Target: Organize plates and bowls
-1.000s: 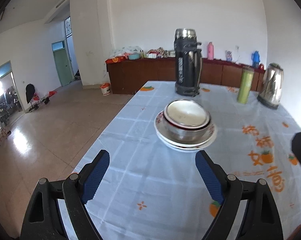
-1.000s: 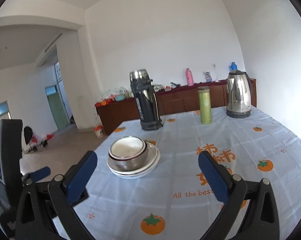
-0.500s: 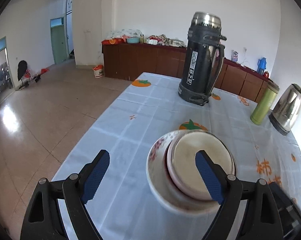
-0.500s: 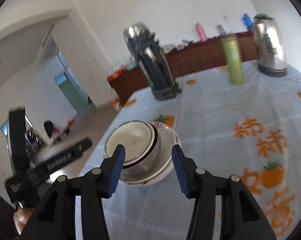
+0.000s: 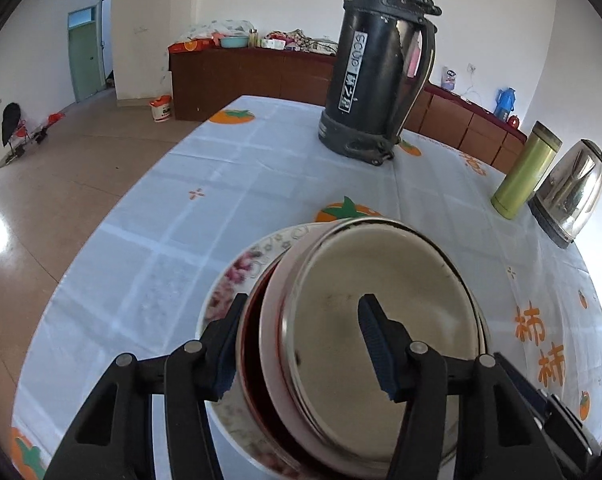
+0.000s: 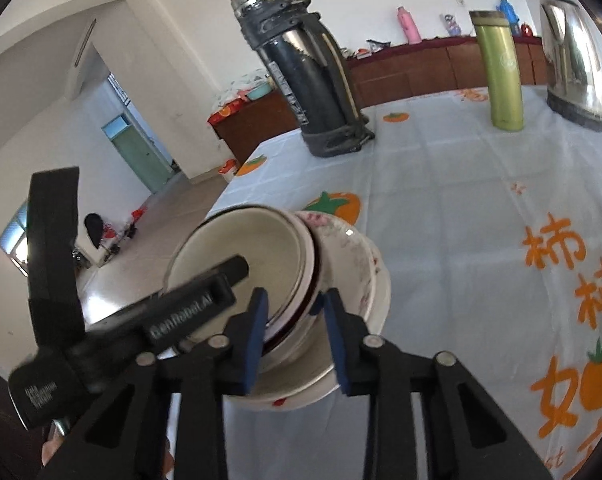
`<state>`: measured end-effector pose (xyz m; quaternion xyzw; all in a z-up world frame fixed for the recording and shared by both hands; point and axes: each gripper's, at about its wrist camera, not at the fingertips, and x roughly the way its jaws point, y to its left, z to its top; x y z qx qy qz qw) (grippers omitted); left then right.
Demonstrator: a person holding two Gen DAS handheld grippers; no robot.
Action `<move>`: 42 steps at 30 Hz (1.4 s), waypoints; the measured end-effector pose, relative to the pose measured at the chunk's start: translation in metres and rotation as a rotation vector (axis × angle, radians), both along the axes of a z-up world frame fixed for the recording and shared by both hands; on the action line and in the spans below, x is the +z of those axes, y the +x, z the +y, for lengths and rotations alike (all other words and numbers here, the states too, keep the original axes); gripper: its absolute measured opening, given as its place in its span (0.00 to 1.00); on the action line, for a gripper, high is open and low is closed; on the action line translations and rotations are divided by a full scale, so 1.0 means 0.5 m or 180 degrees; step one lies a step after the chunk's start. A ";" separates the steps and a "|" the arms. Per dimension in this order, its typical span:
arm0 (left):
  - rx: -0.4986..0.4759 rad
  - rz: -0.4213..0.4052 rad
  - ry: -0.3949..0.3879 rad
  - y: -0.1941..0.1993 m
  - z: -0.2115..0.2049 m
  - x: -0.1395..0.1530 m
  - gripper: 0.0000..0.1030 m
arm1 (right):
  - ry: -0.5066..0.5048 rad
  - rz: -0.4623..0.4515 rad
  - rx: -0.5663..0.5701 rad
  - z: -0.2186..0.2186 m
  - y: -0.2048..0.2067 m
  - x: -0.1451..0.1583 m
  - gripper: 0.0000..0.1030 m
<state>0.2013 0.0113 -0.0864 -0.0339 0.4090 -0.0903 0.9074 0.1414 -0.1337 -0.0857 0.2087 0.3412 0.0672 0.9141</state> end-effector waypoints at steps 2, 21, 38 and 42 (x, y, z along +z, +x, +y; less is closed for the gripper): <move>-0.0006 0.0021 -0.0024 0.009 -0.005 -0.004 0.56 | -0.0020 0.0031 -0.0023 -0.008 0.011 -0.004 0.25; 0.0164 -0.0434 0.0187 -0.145 0.063 0.081 0.66 | -0.0077 -0.0535 -0.0318 0.008 -0.145 0.072 0.75; 0.0255 -0.1116 0.0470 -0.353 0.109 0.169 0.78 | -0.0564 -0.1276 -0.0452 0.096 -0.349 0.181 1.00; 0.0237 -0.1172 0.0452 -0.377 0.108 0.176 0.78 | -0.0608 -0.1380 -0.0511 0.096 -0.380 0.194 1.00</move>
